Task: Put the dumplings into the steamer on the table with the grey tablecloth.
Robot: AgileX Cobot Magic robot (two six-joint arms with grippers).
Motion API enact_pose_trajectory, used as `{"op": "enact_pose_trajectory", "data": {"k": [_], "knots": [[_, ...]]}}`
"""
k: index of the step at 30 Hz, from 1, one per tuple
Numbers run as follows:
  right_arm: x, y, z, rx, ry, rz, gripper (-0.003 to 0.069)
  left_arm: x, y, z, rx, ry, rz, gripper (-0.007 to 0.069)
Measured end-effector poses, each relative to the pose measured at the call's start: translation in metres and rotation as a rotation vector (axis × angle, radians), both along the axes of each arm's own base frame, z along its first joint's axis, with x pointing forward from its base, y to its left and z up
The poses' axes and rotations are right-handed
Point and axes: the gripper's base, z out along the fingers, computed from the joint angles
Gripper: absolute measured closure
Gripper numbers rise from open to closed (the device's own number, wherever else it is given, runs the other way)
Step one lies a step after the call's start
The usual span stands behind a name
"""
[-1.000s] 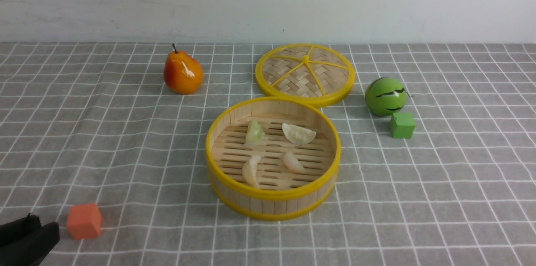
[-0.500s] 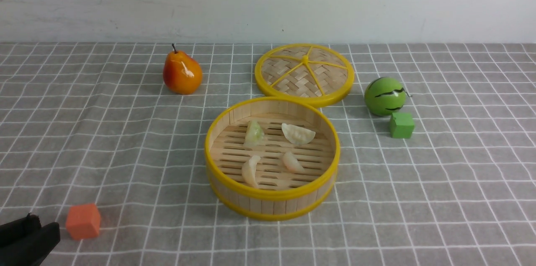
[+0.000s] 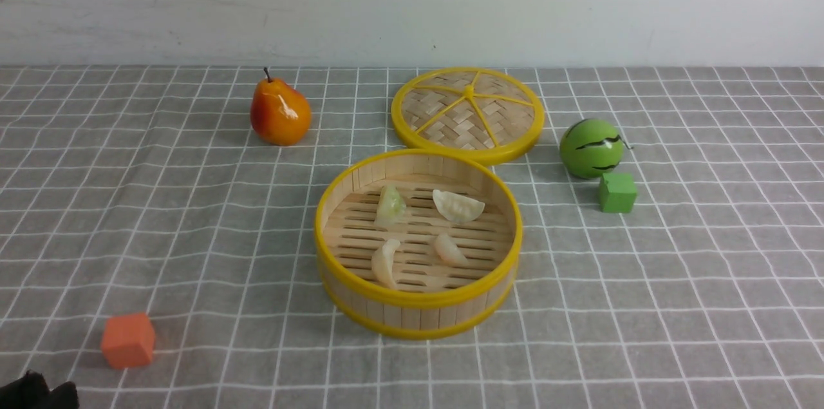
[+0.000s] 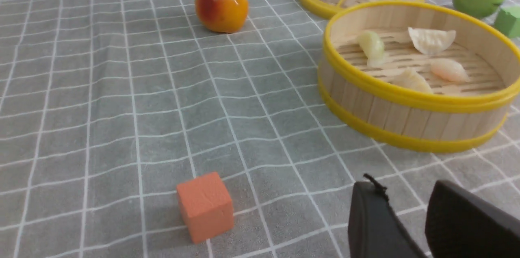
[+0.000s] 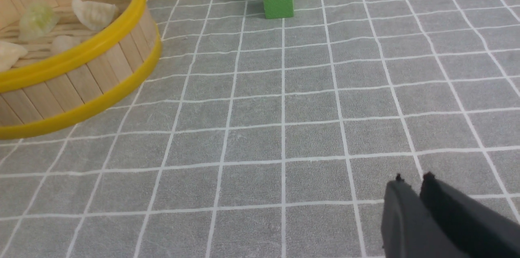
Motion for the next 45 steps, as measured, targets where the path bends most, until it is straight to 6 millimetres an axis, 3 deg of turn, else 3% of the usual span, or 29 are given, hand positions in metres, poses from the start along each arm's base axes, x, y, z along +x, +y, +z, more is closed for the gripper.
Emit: {"op": "enact_pose_trajectory", "data": {"k": [5,8,10,15,22,45], "knots": [[0.000,0.000,0.000,0.000,0.000,0.000,0.0585,-0.005,0.007,-0.015,-0.103,-0.184,0.113,0.0501],[0.000,0.000,0.000,0.000,-0.001,0.000,0.0582,-0.004,0.010,-0.018,-0.113,-0.169,0.176,0.0615],[0.000,0.000,0.000,0.000,-0.001,0.000,0.0579,-0.005,0.011,-0.024,-0.122,-0.103,0.196,0.0638],[0.000,0.000,0.000,0.000,-0.001,0.000,0.0573,-0.008,0.012,-0.049,-0.114,0.156,0.225,0.0638],[0.000,0.000,0.000,0.000,-0.001,0.000,0.0564,-0.009,0.008,-0.050,-0.038,0.155,0.166,0.0638],[0.000,0.000,0.000,0.000,-0.001,0.000,0.0532,-0.009,0.008,-0.050,-0.031,0.153,0.164,0.0638]]}}
